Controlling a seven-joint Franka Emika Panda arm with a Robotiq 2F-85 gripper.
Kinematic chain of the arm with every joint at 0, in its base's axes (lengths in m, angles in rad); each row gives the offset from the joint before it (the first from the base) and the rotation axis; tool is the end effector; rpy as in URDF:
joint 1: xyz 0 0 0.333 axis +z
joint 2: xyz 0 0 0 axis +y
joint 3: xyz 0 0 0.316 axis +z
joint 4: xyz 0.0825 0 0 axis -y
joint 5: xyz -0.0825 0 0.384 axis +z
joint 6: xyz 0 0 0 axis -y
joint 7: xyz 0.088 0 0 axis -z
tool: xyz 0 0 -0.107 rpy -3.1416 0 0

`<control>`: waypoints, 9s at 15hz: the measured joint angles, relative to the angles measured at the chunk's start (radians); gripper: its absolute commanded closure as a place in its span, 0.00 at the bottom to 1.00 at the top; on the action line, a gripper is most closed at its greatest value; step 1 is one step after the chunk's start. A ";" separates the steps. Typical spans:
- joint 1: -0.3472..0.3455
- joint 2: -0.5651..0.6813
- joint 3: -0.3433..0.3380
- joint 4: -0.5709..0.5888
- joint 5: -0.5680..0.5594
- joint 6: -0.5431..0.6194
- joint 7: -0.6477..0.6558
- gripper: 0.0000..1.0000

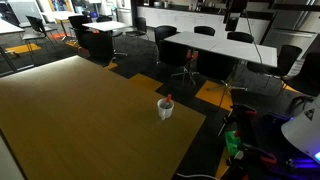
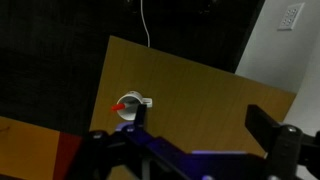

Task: Take the marker out of the white cup and place it on the table

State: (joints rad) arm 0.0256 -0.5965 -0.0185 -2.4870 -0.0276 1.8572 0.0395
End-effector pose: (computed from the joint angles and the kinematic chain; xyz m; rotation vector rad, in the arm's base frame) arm 0.3656 0.0000 0.4885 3.1242 -0.0325 -0.0514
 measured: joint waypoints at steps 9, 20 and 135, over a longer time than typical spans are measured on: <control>0.000 0.000 0.000 0.000 0.000 0.000 0.000 0.00; -0.055 0.046 0.050 -0.001 -0.016 0.100 0.220 0.00; 0.057 1.513 -0.281 0.607 -0.653 0.670 2.225 0.94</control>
State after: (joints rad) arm 0.0827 0.9165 -0.2994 -1.8805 -0.6804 2.5268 2.2640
